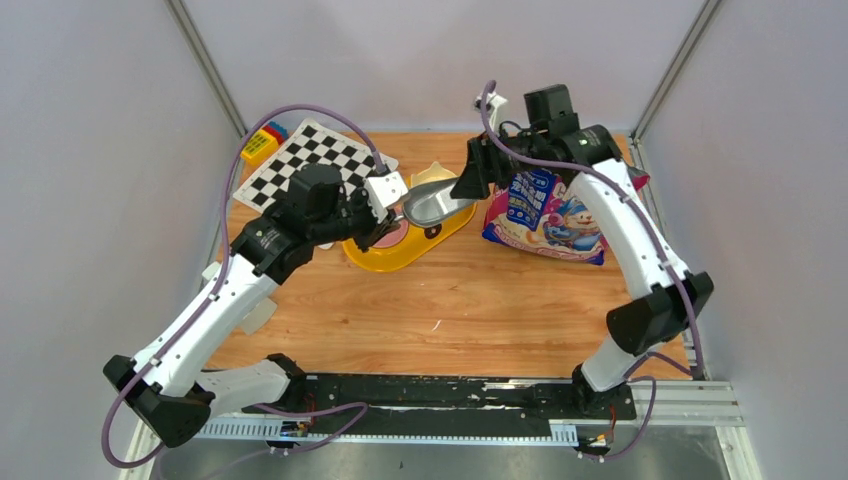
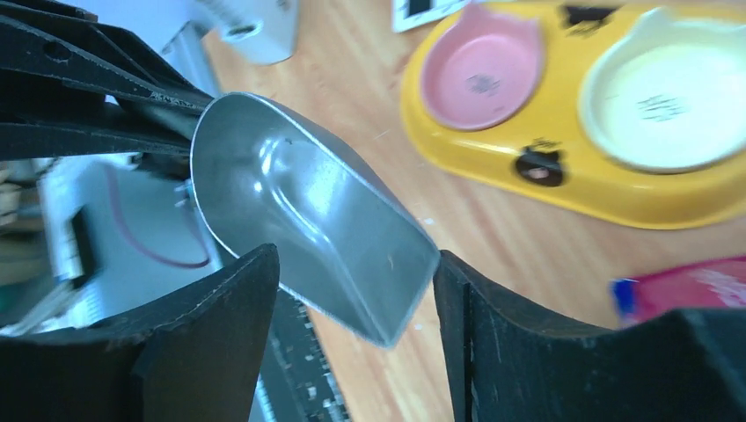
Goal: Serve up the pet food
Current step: Adjust the spatula, then collect the pet food from the pet food bag.
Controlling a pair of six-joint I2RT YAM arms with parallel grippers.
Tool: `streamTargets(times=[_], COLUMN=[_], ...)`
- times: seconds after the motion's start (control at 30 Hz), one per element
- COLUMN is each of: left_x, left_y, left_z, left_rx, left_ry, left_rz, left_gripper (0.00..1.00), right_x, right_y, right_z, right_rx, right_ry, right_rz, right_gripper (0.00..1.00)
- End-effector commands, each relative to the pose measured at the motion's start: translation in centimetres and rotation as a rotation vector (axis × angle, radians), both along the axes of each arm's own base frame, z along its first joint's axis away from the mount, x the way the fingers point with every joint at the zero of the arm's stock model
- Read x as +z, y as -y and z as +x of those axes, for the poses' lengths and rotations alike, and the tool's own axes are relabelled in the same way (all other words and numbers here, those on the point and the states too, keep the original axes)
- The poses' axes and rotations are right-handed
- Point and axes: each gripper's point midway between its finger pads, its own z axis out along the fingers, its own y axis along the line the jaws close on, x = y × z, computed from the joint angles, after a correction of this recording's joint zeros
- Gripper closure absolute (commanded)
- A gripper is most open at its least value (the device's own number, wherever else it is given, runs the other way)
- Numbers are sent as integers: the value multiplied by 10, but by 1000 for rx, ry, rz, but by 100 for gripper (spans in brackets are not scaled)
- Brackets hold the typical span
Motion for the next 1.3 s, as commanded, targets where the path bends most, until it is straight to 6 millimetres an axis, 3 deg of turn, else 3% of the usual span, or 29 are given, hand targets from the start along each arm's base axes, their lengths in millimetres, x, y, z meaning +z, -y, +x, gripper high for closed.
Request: streamTargets(times=[0.0, 0.13, 0.27, 0.43, 0.53, 0.67, 0.77, 0.83, 0.97, 1.1, 1.27], left_x=[34, 35, 33, 39, 42, 39, 37, 40, 43, 39, 33], left_y=[2, 2, 3, 1, -1, -9, -14, -18, -23, -25, -29], left_z=[9, 7, 0, -12, -14, -10, -6, -3, 5, 15, 23], left_rx=[35, 21, -4, -48, -64, -49, -36, -26, -1, 18, 36], left_ry=[56, 64, 56, 48, 61, 75, 64, 59, 48, 13, -16], left_rz=[-77, -77, -80, -75, -47, 14, 50, 54, 52, 45, 43], left_gripper=[100, 100, 100, 100, 100, 100, 100, 100, 100, 100, 100], right_x=[82, 126, 140, 125, 102, 55, 37, 27, 20, 17, 5], right_y=[47, 103, 161, 218, 247, 265, 270, 284, 291, 294, 295], right_z=[4, 15, 24, 43, 53, 62, 67, 71, 85, 100, 113], right_rx=[-193, -426, -596, -623, -580, -464, -405, -402, -406, -409, -388], right_ry=[408, 706, 877, 931, 847, 713, 681, 649, 627, 615, 593], right_rz=[-104, -238, -394, -635, -720, -813, -838, -858, -860, -849, -858], right_gripper=[32, 28, 20, 16, 15, 17, 17, 18, 23, 38, 39])
